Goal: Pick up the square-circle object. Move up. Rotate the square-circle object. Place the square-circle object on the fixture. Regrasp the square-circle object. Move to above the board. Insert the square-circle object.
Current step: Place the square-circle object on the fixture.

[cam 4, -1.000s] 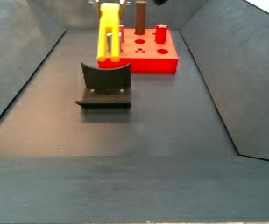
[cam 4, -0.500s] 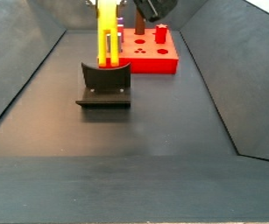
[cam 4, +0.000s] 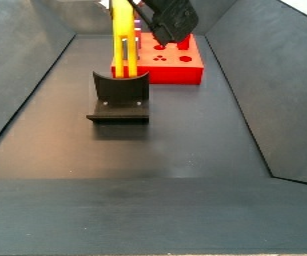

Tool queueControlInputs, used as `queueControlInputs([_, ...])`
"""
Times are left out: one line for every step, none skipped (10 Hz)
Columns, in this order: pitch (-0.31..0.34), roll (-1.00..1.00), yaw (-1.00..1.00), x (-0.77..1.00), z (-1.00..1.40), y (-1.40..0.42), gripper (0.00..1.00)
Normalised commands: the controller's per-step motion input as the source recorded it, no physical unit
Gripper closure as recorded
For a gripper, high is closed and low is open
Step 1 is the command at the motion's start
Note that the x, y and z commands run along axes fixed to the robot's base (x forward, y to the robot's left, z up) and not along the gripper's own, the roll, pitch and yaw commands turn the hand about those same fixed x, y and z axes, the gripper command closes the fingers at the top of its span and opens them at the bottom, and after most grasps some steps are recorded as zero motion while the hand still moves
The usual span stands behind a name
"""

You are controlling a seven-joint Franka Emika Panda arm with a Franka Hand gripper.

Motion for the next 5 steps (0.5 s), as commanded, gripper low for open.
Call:
queueControlInputs([-0.021, -0.21, -0.16, 0.06, 0.0, 0.03, 1.0])
queueControlInputs([0.071, -0.21, -0.11, 0.09, -1.0, 0.12, 1.0])
queueControlInputs([0.064, -0.2, -0.09, 0.09, -1.0, 0.13, 1.0])
queueControlInputs([0.042, -0.18, -0.1, 0.11, -1.0, 0.11, 1.0])
queueControlInputs([0.025, -0.16, -0.1, 0.12, -1.0, 0.11, 1.0])
